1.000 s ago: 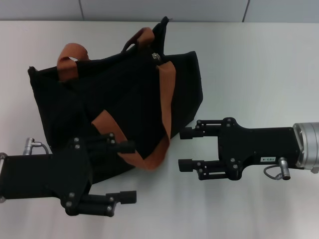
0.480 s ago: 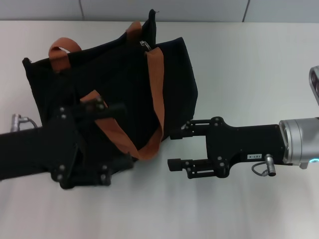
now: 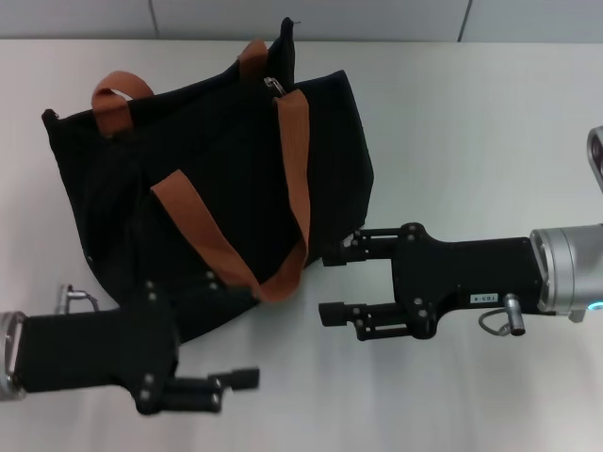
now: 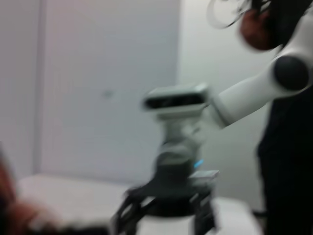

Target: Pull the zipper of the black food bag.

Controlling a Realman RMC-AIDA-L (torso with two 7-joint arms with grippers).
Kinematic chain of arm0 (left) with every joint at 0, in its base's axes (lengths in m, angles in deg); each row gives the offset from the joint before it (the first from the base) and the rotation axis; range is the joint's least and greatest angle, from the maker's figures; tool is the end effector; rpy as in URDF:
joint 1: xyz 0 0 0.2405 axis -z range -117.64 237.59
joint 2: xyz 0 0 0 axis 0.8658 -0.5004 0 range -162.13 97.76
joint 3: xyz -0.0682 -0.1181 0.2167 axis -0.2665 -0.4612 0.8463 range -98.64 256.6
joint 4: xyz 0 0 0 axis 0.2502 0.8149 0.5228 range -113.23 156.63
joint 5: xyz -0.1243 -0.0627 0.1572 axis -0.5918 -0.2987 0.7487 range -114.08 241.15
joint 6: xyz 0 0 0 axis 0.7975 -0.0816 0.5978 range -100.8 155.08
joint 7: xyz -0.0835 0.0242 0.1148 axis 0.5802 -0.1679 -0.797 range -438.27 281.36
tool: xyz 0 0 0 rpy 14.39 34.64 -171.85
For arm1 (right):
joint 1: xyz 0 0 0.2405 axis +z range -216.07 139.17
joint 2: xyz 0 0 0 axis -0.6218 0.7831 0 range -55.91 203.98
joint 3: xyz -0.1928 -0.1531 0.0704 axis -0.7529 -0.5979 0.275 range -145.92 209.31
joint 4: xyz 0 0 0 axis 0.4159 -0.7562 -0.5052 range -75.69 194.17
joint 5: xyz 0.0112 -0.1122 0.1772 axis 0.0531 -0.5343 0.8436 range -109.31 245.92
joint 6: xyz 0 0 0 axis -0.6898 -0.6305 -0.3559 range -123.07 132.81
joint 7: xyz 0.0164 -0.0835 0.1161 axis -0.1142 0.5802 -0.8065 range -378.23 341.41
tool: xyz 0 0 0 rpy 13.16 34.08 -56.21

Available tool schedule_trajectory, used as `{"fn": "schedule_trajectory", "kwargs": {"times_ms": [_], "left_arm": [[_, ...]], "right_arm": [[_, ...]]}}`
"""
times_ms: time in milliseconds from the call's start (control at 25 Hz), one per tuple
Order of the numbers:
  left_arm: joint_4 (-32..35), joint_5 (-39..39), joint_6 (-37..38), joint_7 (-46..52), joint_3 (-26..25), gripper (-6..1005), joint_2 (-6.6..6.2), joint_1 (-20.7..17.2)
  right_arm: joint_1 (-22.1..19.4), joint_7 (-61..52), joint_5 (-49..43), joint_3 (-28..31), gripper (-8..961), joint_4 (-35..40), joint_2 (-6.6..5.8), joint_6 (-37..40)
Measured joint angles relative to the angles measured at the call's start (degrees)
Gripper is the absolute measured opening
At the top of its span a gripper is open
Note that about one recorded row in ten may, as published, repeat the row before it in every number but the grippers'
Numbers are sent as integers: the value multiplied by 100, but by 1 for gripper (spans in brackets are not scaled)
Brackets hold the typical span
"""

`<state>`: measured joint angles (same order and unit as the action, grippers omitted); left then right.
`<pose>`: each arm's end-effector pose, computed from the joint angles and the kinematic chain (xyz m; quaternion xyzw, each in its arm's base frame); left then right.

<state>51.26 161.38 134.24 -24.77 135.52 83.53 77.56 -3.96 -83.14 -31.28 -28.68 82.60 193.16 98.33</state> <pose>-0.2818 0.2261 -0.0075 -0.9346 -0.0712 -0.3467 0.0366 0.2182 0.2959 -0.0613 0.9506 -0.1035 -0.2919 0.0214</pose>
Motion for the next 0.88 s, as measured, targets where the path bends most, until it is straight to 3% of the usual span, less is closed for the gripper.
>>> {"fn": "schedule_trajectory", "kwargs": {"times_ms": [200,440,520,600,720,880], "left_arm": [[-32,258,-672,-24,-343,809,-156,45],[2,266,-878,-1,-601,808,-283,208],[23,278,-944,3,-769,808,-409,338],[23,285,-935,7,-783,808,-434,344],[3,326,-642,22,-748,808,-425,315],[-22,623,-21,-6,-726,808,-272,282]], "right_arm": [[-52,2,0,0,692,-14,-4,19],[-137,2,14,1,692,-97,11,3],[-155,6,27,5,692,-130,12,-7],[-175,5,30,6,692,-137,14,-16],[-184,9,29,1,692,-152,21,-24],[-185,21,-7,0,692,-173,23,-29]]}}
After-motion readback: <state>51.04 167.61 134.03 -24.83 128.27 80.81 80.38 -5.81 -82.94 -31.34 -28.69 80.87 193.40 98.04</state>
